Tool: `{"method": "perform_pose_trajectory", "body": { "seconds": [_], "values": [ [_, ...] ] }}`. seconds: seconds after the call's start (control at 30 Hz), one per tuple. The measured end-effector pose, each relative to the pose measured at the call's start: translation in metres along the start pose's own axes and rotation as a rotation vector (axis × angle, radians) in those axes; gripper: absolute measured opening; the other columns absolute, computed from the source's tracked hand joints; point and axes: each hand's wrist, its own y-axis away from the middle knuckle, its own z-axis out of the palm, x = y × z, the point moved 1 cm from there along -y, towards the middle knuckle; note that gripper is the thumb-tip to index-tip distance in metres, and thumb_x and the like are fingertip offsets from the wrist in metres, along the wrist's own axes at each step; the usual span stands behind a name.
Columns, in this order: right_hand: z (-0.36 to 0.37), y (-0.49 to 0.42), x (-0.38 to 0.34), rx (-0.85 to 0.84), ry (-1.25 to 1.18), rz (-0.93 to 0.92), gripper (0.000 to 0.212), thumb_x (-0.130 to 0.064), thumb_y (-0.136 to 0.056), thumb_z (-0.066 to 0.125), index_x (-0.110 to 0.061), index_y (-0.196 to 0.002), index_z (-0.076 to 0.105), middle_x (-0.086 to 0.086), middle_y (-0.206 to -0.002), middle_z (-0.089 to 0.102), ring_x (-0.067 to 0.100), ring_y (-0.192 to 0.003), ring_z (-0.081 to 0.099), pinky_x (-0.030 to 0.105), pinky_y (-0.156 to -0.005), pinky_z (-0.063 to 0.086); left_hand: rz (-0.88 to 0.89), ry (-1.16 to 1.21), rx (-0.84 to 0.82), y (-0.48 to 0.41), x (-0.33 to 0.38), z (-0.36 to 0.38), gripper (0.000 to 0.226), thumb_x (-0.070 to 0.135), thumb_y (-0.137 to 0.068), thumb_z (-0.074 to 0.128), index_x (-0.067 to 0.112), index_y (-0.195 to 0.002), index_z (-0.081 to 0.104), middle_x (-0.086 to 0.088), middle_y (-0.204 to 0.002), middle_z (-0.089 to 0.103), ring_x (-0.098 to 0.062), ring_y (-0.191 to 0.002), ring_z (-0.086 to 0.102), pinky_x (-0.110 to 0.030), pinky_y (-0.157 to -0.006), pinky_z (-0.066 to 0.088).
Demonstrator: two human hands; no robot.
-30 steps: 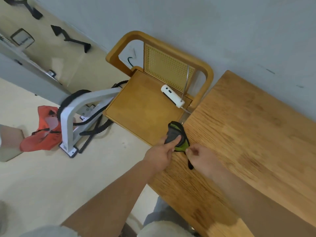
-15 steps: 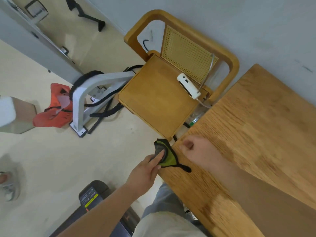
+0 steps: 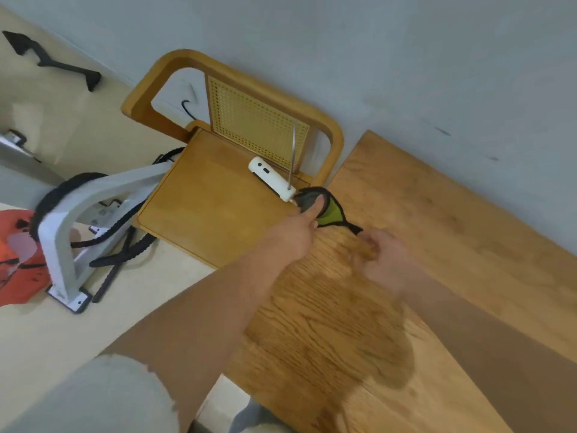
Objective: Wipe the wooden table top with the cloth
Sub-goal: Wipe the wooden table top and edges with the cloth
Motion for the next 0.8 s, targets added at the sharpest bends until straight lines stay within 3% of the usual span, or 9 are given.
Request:
{"method": "perform_pose_trajectory", "body": {
  "seconds": [0.1,0.27,0.37,0.43,0.5,0.6,0.8],
  "values": [
    [-0.032,-0.019,0.017,0.029,0.054,0.06,0.067,-0.048,-0.086,0.072,-0.027,-0.145,0.05,-0.003,-0.134,0.051,0.024,-0.12,0.055,0.028,-0.09,0.041,0.029,-0.112,-0.005,-0.058,0.026,-0.011,0.07,0.016,-0.108,0.042,0.035,-0.162,0.002,-0.027,-0.129,0.052,-0.032,-0.095,0.053,-0.039,-0.085,0.047],
    [-0.067,-0.053,0.019,0.058,0.133,0.124,0.081,-0.041,-0.083,0.077,-0.024,-0.152,0.04,0.009,-0.155,0.036,0.028,-0.131,0.048,0.029,-0.085,0.04,-0.018,-0.21,0.045,-0.077,0.046,-0.002,0.078,0.013,-0.104,0.045,0.041,-0.16,-0.003,-0.023,-0.136,0.048,-0.036,-0.107,0.058,-0.044,-0.086,0.049],
    [-0.076,-0.064,0.016,0.035,0.349,0.186,0.104,-0.051,-0.073,0.085,-0.027,-0.156,0.028,0.011,-0.161,0.023,0.036,-0.147,0.028,0.047,-0.099,0.048,-0.008,-0.17,0.1,-0.04,0.029,0.012,0.07,0.019,-0.106,0.042,0.048,-0.16,0.008,-0.02,-0.158,0.032,-0.037,-0.116,0.057,-0.039,-0.088,0.051],
    [-0.081,-0.072,0.016,0.015,0.466,0.247,0.122,-0.053,-0.065,0.09,-0.031,-0.159,0.015,0.014,-0.167,0.008,0.041,-0.153,0.011,0.062,-0.103,0.045,0.028,-0.201,0.152,-0.016,0.02,0.017,0.066,0.023,-0.106,0.042,0.05,-0.159,0.013,-0.017,-0.166,0.024,-0.037,-0.13,0.049,-0.043,-0.098,0.05],
    [-0.086,-0.079,0.016,-0.017,0.475,0.286,0.136,-0.05,-0.06,0.094,-0.032,-0.16,0.005,0.016,-0.168,-0.001,0.043,-0.153,0.005,0.071,-0.104,0.04,0.087,-0.289,0.183,-0.005,0.017,0.017,0.065,0.022,-0.105,0.045,0.044,-0.16,0.018,-0.018,-0.166,0.025,-0.038,-0.138,0.041,-0.049,-0.107,0.044],
    [-0.09,-0.087,0.021,-0.029,0.382,0.304,0.143,-0.048,-0.055,0.097,-0.034,-0.161,0.002,0.016,-0.17,-0.006,0.041,-0.155,0.003,0.068,-0.108,0.04,0.123,-0.331,0.151,-0.019,0.021,0.006,0.067,0.018,-0.104,0.047,0.042,-0.16,0.019,-0.016,-0.166,0.024,-0.037,-0.142,0.038,-0.048,-0.112,0.04],
    [-0.091,-0.092,0.028,-0.027,0.256,0.332,0.147,-0.039,-0.056,0.099,-0.039,-0.161,-0.003,0.009,-0.169,-0.02,0.036,-0.156,-0.01,0.065,-0.111,0.039,0.175,-0.253,0.076,-0.127,0.061,-0.03,0.06,0.021,-0.107,0.041,0.042,-0.16,0.022,-0.015,-0.163,0.033,-0.038,-0.139,0.042,-0.043,-0.107,0.045]
  ]
}}
